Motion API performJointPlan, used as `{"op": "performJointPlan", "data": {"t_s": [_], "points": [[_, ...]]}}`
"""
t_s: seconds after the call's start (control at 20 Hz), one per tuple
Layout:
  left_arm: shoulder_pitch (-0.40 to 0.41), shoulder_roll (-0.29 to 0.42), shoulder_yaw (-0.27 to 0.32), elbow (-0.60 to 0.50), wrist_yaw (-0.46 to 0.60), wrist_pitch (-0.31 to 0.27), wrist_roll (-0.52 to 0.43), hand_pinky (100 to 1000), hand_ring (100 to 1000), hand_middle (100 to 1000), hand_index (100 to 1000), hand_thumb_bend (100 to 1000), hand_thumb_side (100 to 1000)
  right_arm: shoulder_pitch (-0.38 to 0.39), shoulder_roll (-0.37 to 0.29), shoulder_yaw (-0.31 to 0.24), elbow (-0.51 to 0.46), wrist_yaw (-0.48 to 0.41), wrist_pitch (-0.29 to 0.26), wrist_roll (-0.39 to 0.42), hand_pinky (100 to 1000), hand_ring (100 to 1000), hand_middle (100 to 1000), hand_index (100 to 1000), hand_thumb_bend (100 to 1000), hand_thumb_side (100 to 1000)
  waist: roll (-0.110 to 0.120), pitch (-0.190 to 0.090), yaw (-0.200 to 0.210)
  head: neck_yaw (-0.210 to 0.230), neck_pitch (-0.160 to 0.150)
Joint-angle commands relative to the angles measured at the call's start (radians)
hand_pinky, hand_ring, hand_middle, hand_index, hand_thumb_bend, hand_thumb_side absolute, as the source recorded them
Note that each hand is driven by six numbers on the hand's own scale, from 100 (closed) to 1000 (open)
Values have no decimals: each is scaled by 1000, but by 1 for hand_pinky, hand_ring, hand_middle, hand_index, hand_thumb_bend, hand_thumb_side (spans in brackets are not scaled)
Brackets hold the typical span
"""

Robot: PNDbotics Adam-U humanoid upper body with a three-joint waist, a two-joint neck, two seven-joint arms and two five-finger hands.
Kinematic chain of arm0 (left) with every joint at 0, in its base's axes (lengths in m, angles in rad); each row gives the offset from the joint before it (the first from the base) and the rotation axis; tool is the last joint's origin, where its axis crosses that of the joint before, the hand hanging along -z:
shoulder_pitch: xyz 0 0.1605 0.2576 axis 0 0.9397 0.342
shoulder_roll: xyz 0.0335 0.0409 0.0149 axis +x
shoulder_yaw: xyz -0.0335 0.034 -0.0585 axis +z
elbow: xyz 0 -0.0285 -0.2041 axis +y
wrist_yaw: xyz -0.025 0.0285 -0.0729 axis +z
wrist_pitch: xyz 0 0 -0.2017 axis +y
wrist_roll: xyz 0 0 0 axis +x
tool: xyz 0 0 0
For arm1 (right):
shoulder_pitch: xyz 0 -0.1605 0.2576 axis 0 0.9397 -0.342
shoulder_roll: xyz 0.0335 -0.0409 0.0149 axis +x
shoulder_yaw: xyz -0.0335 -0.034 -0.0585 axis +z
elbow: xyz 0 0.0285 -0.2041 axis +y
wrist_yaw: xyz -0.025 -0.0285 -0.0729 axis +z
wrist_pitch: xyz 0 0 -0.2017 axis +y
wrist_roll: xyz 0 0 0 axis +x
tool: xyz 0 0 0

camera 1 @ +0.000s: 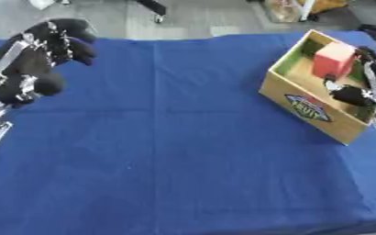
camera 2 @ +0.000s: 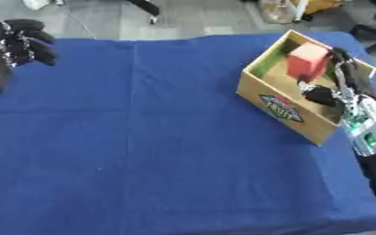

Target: Pick up the objects with one hand, pass them to the other hand, and then place them into the box on the other side of the table.

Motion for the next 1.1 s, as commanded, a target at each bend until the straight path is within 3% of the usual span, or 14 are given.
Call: {"op": "performJointPlan", "data": {"t_s": [0.05, 1.1], "points": [[-12, 17, 17, -10, -3, -3, -4, 695, 671, 694, 851, 1000, 555, -15, -46, -13, -29, 4, -6, 33, 957, 975, 1000, 968, 100, 199, 1, -34, 0, 3, 1], [-10, 18, 18, -3, 2, -7, -12, 692, 670, 691, 848, 1000, 551, -15, -73, -21, -45, -16, -30, 132, 978, 1000, 1000, 1000, 100, 198, 0, -37, -3, 2, 6]]}}
